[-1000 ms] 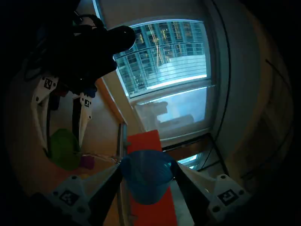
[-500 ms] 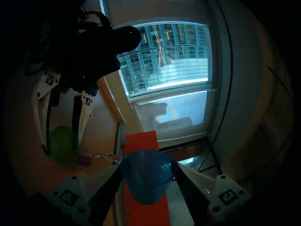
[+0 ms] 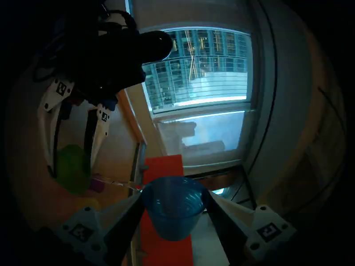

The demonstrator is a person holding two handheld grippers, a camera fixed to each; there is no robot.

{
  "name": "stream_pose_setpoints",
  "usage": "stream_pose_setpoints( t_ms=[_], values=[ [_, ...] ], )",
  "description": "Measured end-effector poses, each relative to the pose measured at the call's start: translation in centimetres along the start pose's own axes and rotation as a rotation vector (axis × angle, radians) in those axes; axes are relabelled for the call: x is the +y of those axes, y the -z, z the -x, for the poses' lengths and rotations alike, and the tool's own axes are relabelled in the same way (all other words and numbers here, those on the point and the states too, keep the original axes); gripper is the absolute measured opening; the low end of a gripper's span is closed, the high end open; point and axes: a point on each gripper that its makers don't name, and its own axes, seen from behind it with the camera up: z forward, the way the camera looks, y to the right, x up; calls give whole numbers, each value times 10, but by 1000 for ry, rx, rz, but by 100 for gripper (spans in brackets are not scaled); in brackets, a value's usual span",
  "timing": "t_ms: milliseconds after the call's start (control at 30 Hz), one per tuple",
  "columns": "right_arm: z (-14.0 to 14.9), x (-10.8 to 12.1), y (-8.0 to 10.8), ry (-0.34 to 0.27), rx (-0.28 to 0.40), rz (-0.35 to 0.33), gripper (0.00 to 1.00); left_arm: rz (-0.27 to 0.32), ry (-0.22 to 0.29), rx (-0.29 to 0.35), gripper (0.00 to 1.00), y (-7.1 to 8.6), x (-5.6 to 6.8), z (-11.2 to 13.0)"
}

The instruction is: Pour water

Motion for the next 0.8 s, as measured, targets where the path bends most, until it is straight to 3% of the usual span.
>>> stream_pose_setpoints(
  t_ms=[800],
  values=[
    [-7,4,-1,96,-2,16,92,0,4,2,88,0,0,0]
  ],
)
